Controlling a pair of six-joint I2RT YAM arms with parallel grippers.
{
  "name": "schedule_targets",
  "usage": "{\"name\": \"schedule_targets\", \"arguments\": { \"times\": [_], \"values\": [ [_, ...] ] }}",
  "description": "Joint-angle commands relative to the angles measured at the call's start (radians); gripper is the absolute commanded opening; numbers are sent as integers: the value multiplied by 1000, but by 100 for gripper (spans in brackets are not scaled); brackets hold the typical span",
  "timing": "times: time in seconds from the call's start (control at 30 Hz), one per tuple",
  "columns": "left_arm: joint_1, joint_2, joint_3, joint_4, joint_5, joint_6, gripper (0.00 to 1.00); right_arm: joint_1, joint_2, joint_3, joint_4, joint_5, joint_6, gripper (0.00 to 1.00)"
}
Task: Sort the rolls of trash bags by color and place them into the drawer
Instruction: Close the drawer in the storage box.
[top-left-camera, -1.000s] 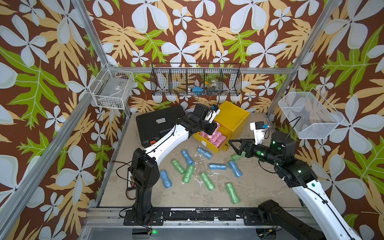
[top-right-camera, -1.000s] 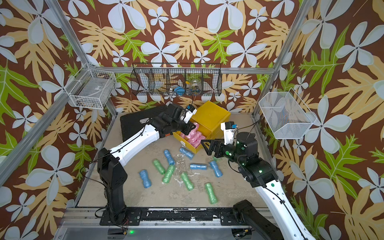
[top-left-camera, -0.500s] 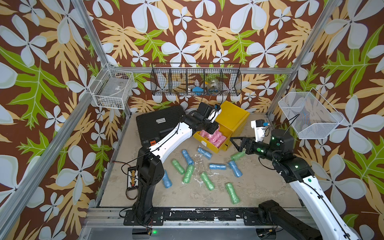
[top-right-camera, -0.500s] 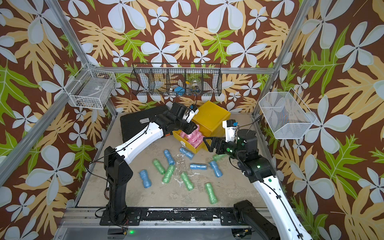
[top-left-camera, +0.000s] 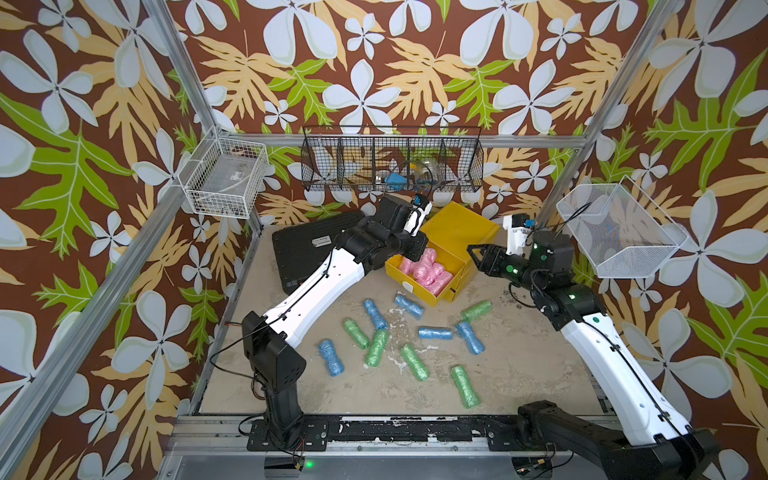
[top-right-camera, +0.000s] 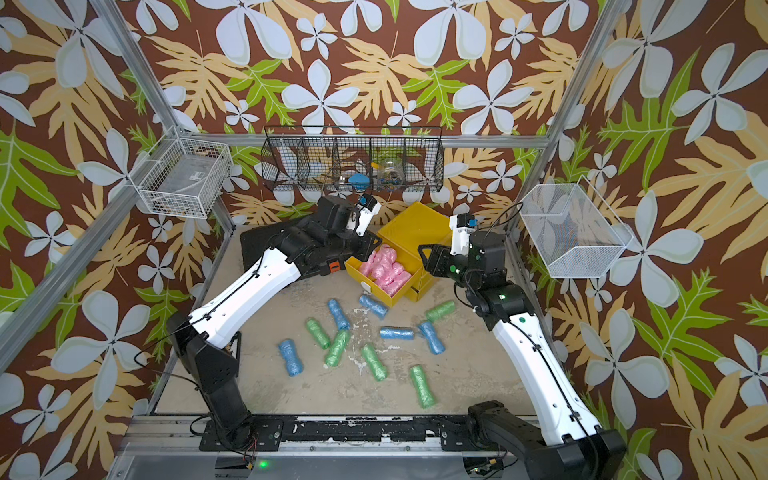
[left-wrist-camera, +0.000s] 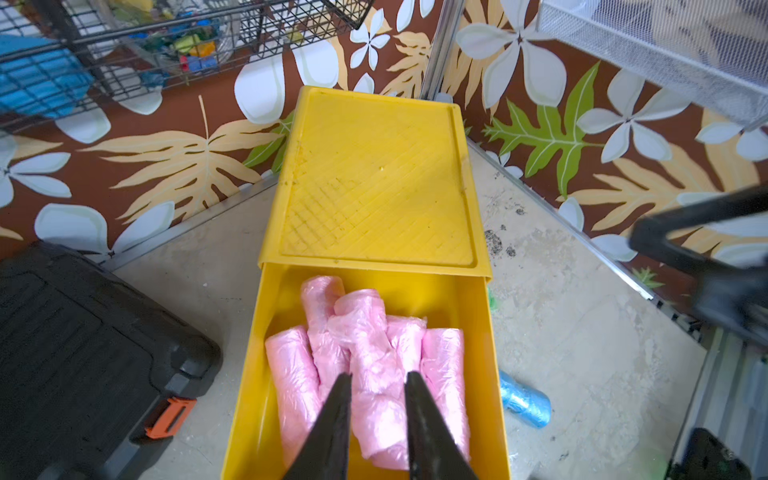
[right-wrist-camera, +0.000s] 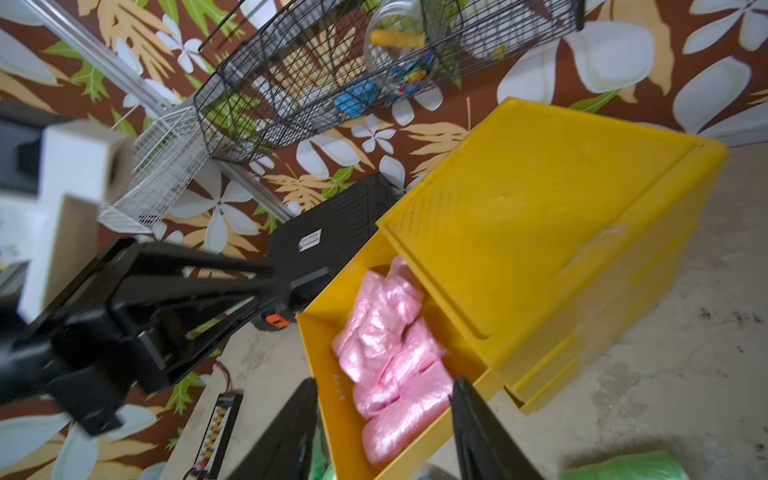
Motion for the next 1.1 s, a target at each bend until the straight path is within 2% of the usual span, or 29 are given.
{"name": "schedule_targets", "arguments": {
  "times": [0.0, 0.07, 0.13, 0.3, 0.43, 0.7, 1.07],
  "values": [
    [7, -98, -134, 77, 26, -85, 9, -57, 68, 20, 147, -34, 55, 35],
    [11, -172, -254, 141, 51, -130, 1, -85, 122, 41, 181, -74, 78, 25],
    [14, -240, -373, 202, 69, -172, 0, -102, 183, 69, 206, -107, 91, 18],
    [21, -374, -631, 335, 96, -256, 0, -132, 298, 117, 264, -170, 111, 15],
    [23, -405, -766, 450, 136, -311, 0, -148, 361, 137, 299, -202, 132, 15],
    [23, -328, -815, 532, 181, -345, 0, -156, 463, 173, 317, -239, 147, 12],
    [23, -244, -784, 539, 183, -329, 0, -156, 535, 179, 312, -279, 142, 12]
  ]
}}
